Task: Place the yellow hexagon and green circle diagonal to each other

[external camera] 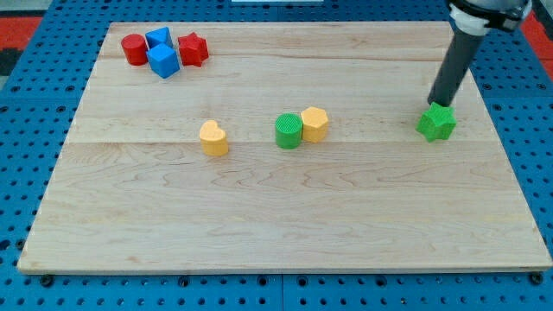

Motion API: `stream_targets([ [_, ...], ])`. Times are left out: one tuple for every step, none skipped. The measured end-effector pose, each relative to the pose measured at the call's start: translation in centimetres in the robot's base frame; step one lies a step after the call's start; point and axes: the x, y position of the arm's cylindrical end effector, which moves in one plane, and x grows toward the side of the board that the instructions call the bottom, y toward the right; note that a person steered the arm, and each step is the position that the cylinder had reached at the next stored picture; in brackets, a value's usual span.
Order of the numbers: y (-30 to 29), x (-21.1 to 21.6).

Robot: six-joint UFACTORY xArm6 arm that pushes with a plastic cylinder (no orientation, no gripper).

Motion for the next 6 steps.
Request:
stream_targets([
  [-10.0, -2.4],
  [-20.1, -1.8],
  [-23.4, 3.9],
  [-23.4, 8.0],
  [-23.4, 10.2],
  [-23.8, 10.2],
])
